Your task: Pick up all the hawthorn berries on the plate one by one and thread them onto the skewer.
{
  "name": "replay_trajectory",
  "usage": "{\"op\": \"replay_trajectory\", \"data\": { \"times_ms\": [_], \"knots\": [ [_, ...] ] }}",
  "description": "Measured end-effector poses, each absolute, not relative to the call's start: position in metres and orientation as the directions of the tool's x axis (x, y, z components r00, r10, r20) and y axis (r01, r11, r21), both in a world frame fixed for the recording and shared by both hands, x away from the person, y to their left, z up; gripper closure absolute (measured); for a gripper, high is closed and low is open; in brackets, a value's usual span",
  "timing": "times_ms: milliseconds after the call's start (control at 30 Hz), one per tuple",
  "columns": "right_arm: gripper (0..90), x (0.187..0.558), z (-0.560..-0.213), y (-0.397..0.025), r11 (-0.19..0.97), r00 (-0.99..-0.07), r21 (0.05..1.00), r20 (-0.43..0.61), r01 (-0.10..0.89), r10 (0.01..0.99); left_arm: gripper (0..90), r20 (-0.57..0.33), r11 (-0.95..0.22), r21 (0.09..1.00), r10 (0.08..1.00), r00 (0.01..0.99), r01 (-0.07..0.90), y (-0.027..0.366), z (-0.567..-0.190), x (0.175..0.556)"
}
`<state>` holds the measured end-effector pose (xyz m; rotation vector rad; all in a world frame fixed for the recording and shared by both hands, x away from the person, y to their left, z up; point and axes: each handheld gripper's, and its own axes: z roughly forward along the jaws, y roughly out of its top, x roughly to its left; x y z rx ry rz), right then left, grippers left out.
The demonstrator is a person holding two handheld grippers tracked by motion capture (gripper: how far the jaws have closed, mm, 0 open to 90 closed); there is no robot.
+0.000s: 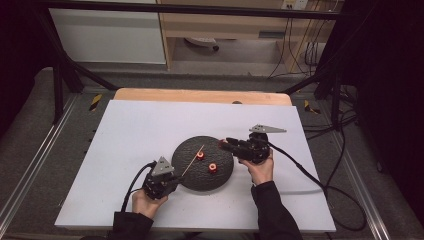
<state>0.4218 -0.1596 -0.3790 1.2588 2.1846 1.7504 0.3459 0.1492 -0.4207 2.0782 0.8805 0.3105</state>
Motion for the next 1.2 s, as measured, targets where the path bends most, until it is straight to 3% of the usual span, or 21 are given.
{"op": "replay_trajectory", "data": {
  "times_ms": [533, 1200],
  "knots": [
    [61.2, 0.421, -0.378, -0.156, -0.221, -0.612, 0.834, 0.526, 0.505, 0.591, 88.0, -0.125, -0.341, 0.793, 0.72, 0.683, 0.505, 0.131, -0.42, 0.347],
    [61.4, 0.424, -0.386, -0.144, -0.366, -0.583, 0.82, 0.572, 0.441, 0.577, 88.0, -0.198, -0.257, 0.808, 0.728, 0.656, 0.529, 0.105, -0.419, 0.348]
  ]
}}
